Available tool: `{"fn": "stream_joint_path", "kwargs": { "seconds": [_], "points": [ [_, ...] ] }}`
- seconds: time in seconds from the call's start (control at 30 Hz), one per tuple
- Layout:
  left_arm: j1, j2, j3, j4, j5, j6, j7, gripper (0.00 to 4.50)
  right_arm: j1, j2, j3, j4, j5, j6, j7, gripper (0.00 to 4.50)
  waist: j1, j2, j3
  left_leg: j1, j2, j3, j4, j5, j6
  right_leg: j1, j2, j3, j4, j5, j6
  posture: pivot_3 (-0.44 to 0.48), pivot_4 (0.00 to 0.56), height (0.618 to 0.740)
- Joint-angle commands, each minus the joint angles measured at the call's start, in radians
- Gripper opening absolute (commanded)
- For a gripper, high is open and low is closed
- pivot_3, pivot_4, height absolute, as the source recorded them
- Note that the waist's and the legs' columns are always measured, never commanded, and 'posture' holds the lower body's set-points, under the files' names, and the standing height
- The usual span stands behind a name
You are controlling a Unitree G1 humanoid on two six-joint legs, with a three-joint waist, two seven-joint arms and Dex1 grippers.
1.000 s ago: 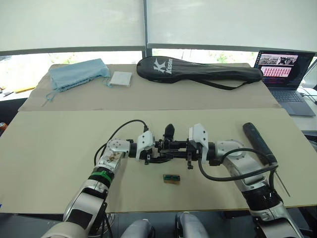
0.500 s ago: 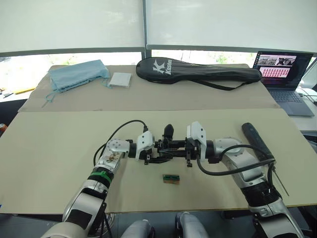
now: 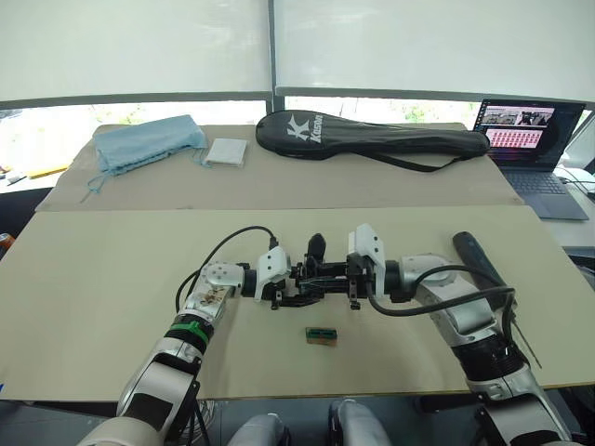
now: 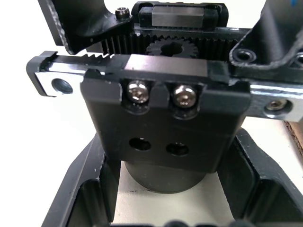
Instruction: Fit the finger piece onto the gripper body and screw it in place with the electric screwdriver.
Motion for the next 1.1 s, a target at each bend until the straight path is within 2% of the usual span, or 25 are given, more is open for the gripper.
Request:
{"fn": "stream_joint_path", "kwargs": {
  "seconds": [0.03, 0.43, 0.5, 0.77, 0.8, 0.97, 1.03, 1.1],
  "points": [
    [0.018, 0.015, -0.015, 0.008, 0.033, 0.009, 0.003, 2.31, 0.013, -0.016, 0.021, 0.027, -0.044, -0.002, -0.002, 0.39, 0.0, 0.0, 0.0, 0.0, 0.0, 0.0, 0.0, 0.0, 0.0, 0.0, 0.0, 0.0, 0.0, 0.0, 0.0, 0.0, 0.15, 0.74],
    [0.023, 0.014, -0.019, 0.014, 0.039, 0.009, 0.015, 2.31, -0.009, -0.001, -0.016, -0.053, 0.018, -0.07, 0.044, 0.39, 0.0, 0.0, 0.0, 0.0, 0.0, 0.0, 0.0, 0.0, 0.0, 0.0, 0.0, 0.0, 0.0, 0.0, 0.0, 0.0, 0.15, 0.74],
    [0.023, 0.014, -0.019, 0.016, 0.039, 0.01, 0.015, 2.31, -0.013, 0.007, -0.029, -0.07, 0.042, -0.073, 0.051, 1.4, 0.0, 0.0, 0.0, -0.001, 0.0, 0.0, 0.0, 0.0, 0.0, -0.001, 0.0, 0.0, 0.0, 0.0, 0.0, 0.0, 0.15, 0.74],
    [0.022, 0.01, -0.015, 0.031, 0.04, 0.012, 0.027, 2.31, -0.026, 0.029, -0.074, -0.141, 0.123, -0.096, 0.082, 4.27, 0.001, 0.0, 0.0, -0.001, 0.0, 0.0, 0.0, 0.0, 0.0, -0.001, 0.0, 0.0, 0.0, 0.0, 0.0, 0.0, 0.15, 0.74],
    [0.022, 0.01, -0.014, 0.032, 0.039, 0.014, 0.027, 2.31, -0.026, 0.029, -0.077, -0.149, 0.129, -0.096, 0.083, 4.48, 0.001, 0.0, 0.0, -0.001, 0.0, 0.0, 0.0, 0.0, 0.0, -0.001, 0.0, 0.0, 0.0, 0.0, 0.0, 0.0, 0.15, 0.74],
    [0.024, 0.007, -0.01, 0.032, 0.03, 0.032, 0.023, 2.31, -0.026, 0.028, -0.088, -0.17, 0.142, -0.102, 0.081, 4.48, 0.001, 0.0, 0.0, -0.001, 0.0, 0.0, 0.0, 0.0, 0.0, -0.001, 0.0, 0.0, 0.0, 0.0, 0.0, 0.0, 0.15, 0.74],
    [0.027, 0.005, -0.008, 0.034, 0.026, 0.043, 0.023, 3.36, -0.024, 0.021, -0.101, -0.185, 0.148, -0.102, 0.081, 4.5, 0.001, 0.0, 0.0, -0.001, 0.0, 0.0, 0.0, 0.0, 0.0, -0.001, 0.0, 0.0, 0.0, 0.0, 0.0, 0.0, 0.15, 0.74],
    [0.027, 0.005, -0.003, 0.036, 0.023, 0.046, 0.03, 4.19, -0.023, 0.016, -0.113, -0.198, 0.155, -0.101, 0.077, 4.5, 0.001, 0.0, 0.0, -0.001, 0.0, 0.0, 0.0, 0.0, 0.0, -0.001, 0.0, 0.0, 0.0, 0.0, 0.0, 0.0, 0.15, 0.74]
  ]
}}
